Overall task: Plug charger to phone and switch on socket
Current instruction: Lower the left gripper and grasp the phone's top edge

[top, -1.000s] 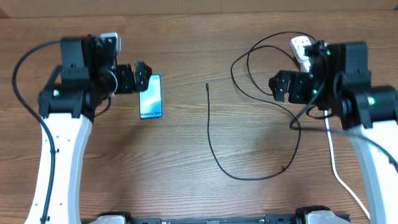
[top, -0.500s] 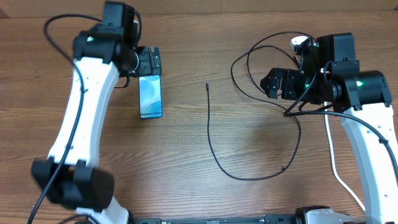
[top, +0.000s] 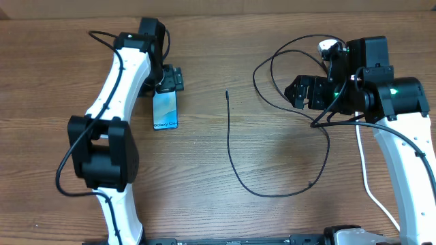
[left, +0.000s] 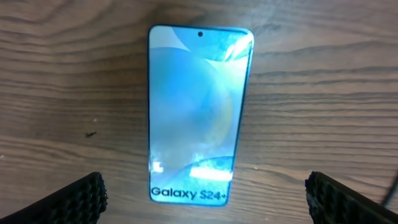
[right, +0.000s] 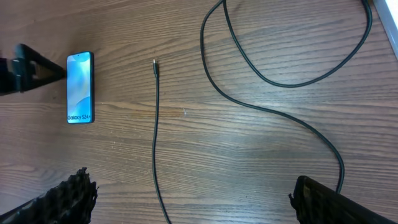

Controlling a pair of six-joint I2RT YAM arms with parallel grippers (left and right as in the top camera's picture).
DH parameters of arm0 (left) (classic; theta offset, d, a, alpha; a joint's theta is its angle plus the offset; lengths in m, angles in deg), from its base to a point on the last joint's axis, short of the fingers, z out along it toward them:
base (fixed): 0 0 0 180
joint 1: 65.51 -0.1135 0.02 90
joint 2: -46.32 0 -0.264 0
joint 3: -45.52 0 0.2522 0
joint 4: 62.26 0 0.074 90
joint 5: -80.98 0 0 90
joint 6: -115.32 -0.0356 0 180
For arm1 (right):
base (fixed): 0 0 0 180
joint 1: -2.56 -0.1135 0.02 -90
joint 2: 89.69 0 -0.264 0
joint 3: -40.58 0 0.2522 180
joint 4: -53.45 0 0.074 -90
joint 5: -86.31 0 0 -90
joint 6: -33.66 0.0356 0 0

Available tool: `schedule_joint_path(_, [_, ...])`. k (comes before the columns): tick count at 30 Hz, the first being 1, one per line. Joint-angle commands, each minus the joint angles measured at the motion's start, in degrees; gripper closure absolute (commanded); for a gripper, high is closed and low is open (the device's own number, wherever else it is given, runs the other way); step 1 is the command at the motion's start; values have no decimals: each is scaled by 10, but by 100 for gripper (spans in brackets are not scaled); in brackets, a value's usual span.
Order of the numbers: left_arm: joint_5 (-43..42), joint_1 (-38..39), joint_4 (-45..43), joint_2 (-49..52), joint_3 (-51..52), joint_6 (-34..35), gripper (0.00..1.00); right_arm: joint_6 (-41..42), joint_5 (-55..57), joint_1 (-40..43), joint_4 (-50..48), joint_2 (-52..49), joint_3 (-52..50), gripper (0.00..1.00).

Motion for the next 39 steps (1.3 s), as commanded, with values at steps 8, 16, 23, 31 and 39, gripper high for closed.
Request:
schedule_joint_path(8, [-9, -7, -18, 69, -10, -82, 4, -1, -3, -2, -3, 3, 14, 0])
schedule_joint_path(16, [-8, -7, -30, 101, -9, -91, 3, 0, -3, -2, -3, 3, 14, 0])
schedule_joint_path(23, [9, -7, -31, 116, -9, -102, 1, 0, -3, -2, -3, 3, 14, 0])
schedule_joint_path(31, [9, -7, -35, 119, 6, -106, 2, 0, -3, -2, -3, 3, 14, 0])
schedule_joint_path(39, [11, -8, -38, 119, 11, -105, 3, -1, -3, -2, -3, 3, 14, 0])
